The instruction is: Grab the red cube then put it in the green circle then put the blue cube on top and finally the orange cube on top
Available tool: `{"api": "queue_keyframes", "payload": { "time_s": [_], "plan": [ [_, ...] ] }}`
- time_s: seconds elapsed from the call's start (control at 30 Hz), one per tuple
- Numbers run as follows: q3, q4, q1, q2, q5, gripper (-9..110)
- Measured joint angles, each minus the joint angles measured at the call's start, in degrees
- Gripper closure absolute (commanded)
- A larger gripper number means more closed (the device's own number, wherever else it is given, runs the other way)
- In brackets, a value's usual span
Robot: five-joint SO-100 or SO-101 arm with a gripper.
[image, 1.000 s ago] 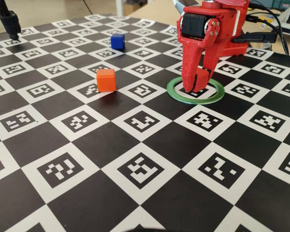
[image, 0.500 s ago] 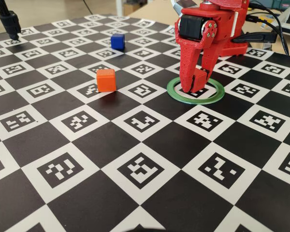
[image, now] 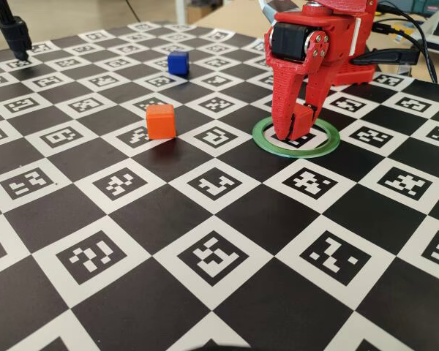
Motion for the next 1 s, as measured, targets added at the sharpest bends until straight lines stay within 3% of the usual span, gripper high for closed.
{"api": "queue_keyframes", "payload": {
  "time_s": [1.0],
  "plan": [
    [1.1, 0.7, -0.4, 0.0, 2.5, 67]
  ]
}}
